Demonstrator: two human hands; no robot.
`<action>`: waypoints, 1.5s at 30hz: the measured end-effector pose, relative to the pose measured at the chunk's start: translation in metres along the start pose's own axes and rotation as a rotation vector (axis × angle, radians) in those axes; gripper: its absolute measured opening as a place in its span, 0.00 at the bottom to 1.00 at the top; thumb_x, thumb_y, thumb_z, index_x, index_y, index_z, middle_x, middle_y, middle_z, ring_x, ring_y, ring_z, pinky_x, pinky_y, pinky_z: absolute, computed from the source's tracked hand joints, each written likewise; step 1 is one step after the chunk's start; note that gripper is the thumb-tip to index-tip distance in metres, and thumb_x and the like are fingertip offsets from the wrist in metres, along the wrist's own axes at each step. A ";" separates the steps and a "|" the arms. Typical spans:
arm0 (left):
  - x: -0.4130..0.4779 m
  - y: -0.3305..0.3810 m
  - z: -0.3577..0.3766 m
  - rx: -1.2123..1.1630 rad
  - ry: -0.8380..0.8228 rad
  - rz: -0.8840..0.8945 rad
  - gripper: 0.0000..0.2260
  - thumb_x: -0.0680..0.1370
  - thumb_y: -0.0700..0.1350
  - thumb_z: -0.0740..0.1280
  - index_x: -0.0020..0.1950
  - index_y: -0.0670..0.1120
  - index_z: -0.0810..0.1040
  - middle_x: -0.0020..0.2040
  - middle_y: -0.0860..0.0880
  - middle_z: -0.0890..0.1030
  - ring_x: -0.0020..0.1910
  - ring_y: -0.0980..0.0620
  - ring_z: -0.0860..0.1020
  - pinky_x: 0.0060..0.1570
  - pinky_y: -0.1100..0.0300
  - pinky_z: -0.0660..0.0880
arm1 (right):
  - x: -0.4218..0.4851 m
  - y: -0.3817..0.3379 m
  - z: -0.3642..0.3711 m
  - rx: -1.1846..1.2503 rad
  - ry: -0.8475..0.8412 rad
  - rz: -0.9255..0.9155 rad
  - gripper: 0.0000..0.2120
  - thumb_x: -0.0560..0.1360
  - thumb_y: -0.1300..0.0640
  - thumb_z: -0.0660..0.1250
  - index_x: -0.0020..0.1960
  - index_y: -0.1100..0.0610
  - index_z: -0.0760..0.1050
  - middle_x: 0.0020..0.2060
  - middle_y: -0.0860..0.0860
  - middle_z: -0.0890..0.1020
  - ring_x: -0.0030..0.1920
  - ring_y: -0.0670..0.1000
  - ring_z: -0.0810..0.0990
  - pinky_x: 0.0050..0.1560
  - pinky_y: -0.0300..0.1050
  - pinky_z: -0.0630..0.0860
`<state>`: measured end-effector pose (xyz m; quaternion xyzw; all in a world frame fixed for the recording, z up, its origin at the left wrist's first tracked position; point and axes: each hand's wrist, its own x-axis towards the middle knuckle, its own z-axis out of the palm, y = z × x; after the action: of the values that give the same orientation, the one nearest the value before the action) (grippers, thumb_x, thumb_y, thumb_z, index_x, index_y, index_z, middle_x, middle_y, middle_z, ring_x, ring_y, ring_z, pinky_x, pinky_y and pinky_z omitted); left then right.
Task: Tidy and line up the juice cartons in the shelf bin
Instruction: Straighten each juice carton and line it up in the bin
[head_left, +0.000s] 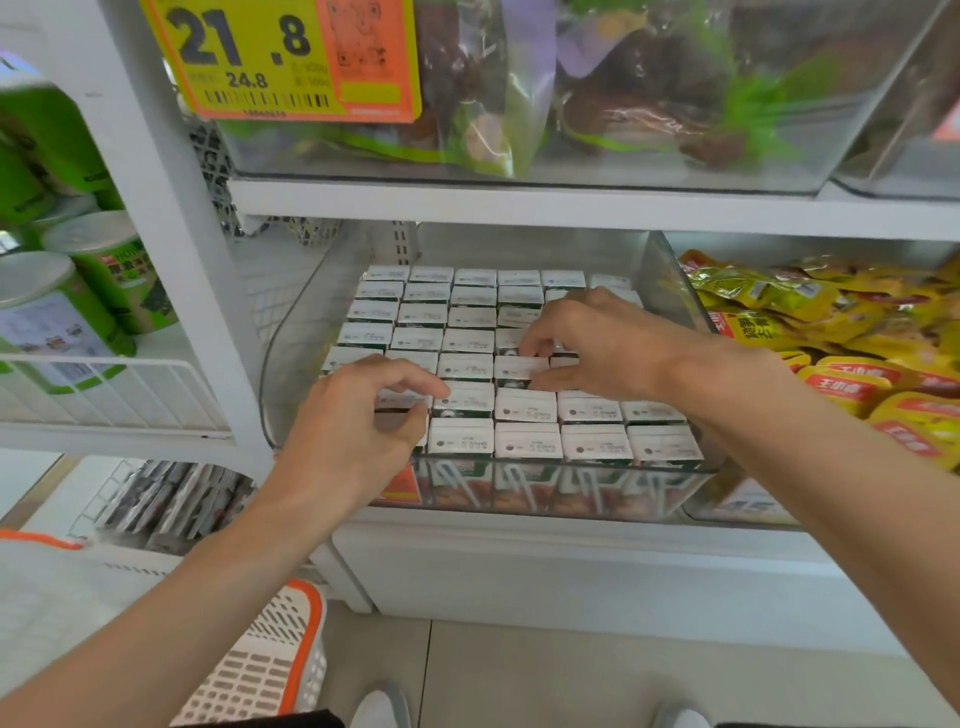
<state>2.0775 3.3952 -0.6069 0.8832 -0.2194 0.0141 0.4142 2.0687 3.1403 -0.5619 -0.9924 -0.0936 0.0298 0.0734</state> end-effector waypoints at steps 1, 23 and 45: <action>0.000 0.000 0.000 -0.002 0.002 -0.005 0.13 0.80 0.40 0.72 0.49 0.60 0.85 0.56 0.61 0.84 0.58 0.65 0.77 0.59 0.62 0.71 | 0.001 0.000 0.002 -0.013 -0.001 -0.007 0.17 0.81 0.48 0.72 0.67 0.53 0.79 0.61 0.50 0.81 0.64 0.55 0.75 0.62 0.42 0.68; -0.004 0.040 0.009 -0.585 -0.170 0.000 0.10 0.83 0.47 0.67 0.61 0.59 0.82 0.53 0.59 0.88 0.54 0.59 0.86 0.51 0.69 0.80 | -0.063 -0.041 0.019 1.154 0.462 0.119 0.21 0.74 0.47 0.73 0.65 0.52 0.81 0.55 0.48 0.87 0.55 0.45 0.87 0.59 0.39 0.81; -0.004 0.031 0.007 -0.799 -0.272 -0.150 0.19 0.78 0.49 0.69 0.69 0.55 0.79 0.60 0.51 0.87 0.60 0.52 0.85 0.59 0.60 0.81 | -0.071 -0.045 0.033 1.500 0.462 0.366 0.07 0.82 0.58 0.70 0.53 0.58 0.86 0.50 0.53 0.90 0.52 0.52 0.89 0.54 0.41 0.84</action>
<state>2.0605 3.3741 -0.5900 0.6606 -0.1954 -0.2187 0.6910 1.9879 3.1755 -0.5845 -0.6595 0.1329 -0.1099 0.7316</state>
